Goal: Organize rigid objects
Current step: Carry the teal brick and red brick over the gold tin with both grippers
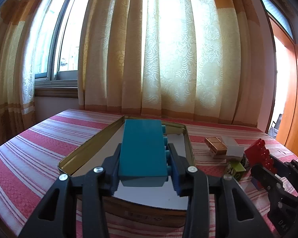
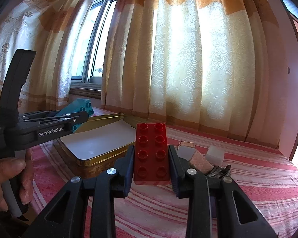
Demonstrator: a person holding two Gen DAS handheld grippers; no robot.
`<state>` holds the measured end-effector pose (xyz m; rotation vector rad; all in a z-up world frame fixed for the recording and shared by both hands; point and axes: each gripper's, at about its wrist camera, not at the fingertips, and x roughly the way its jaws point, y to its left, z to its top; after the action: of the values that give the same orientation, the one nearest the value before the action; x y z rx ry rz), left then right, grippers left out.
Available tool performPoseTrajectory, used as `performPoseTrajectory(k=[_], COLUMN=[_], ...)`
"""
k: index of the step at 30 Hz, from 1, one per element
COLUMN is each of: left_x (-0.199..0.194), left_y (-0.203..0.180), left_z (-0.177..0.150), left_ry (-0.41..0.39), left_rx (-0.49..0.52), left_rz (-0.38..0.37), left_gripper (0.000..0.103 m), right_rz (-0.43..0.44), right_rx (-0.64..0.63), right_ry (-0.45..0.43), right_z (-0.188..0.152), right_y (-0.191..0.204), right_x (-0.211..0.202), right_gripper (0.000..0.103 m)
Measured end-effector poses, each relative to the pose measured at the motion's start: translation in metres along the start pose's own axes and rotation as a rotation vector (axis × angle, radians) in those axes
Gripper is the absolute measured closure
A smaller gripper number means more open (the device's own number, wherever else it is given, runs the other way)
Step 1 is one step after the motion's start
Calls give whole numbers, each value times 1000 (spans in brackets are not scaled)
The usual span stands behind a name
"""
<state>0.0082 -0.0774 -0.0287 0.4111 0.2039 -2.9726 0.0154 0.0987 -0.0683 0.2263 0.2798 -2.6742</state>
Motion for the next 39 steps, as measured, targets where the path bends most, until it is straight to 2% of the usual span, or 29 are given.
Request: performPoseTrajectory(k=[39], left_x=[12], left_y=[33], left_z=[4], left_ry=[62], left_rx=[-10], left_rz=[36], left_gripper=[62], right_rz=[93], right_rx=[-21], right_ry=[33], right_z=[7], right_y=[32], right_x=[14], right_gripper=[69])
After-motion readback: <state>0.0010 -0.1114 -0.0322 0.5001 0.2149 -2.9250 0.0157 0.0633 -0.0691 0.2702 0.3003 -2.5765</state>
